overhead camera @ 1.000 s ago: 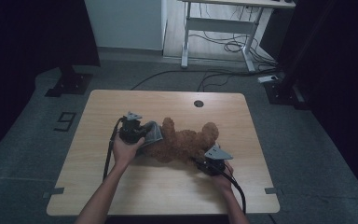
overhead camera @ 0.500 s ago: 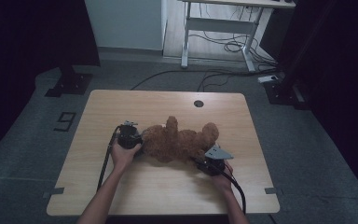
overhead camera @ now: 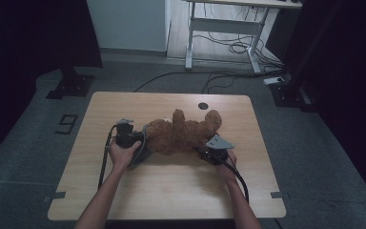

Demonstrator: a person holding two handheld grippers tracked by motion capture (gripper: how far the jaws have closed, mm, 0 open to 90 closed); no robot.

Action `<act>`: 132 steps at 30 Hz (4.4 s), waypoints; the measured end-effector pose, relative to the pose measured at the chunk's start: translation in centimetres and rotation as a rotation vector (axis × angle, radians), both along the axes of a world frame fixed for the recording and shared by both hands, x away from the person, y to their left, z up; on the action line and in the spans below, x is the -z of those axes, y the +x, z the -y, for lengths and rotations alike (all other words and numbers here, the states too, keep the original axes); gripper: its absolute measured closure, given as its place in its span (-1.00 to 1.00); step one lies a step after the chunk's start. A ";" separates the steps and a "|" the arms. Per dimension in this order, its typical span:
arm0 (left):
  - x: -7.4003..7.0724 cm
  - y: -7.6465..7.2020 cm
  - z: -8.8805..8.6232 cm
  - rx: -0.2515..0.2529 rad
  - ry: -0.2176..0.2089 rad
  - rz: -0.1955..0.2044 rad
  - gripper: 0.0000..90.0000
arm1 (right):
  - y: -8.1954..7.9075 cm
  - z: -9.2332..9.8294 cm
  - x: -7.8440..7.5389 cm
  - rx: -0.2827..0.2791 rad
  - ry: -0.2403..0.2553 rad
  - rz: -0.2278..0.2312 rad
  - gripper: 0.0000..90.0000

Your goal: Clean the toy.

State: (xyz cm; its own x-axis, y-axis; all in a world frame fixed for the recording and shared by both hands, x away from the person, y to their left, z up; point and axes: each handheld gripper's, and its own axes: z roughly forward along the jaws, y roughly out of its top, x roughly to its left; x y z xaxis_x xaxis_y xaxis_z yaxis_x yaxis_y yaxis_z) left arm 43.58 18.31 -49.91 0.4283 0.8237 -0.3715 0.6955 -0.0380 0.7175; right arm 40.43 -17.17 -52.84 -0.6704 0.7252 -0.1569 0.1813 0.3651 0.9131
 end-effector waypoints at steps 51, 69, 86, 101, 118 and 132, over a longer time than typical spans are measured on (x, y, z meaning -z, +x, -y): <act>-2.2 -8.1 4.8 0.209 0.034 0.203 0.85 | -6.1 2.7 -0.4 -0.058 0.166 -0.207 0.03; -6.6 -5.2 18.6 0.352 0.126 0.251 0.83 | -6.6 2.2 0.3 -0.054 0.109 -0.157 0.24; -3.9 -4.5 5.5 0.056 0.190 0.246 0.84 | -6.9 3.0 0.7 -0.034 0.093 -0.186 0.31; 1.1 -4.9 0.5 -0.055 0.195 0.119 0.85 | -6.7 3.0 0.9 -0.025 0.111 -0.204 0.32; -8.5 -7.1 12.0 0.220 0.127 0.339 0.83 | -6.8 2.9 0.9 -0.008 0.118 -0.214 0.32; -3.0 -8.6 13.2 0.241 0.218 0.305 0.84 | -6.7 2.9 1.2 0.048 0.132 -0.225 0.32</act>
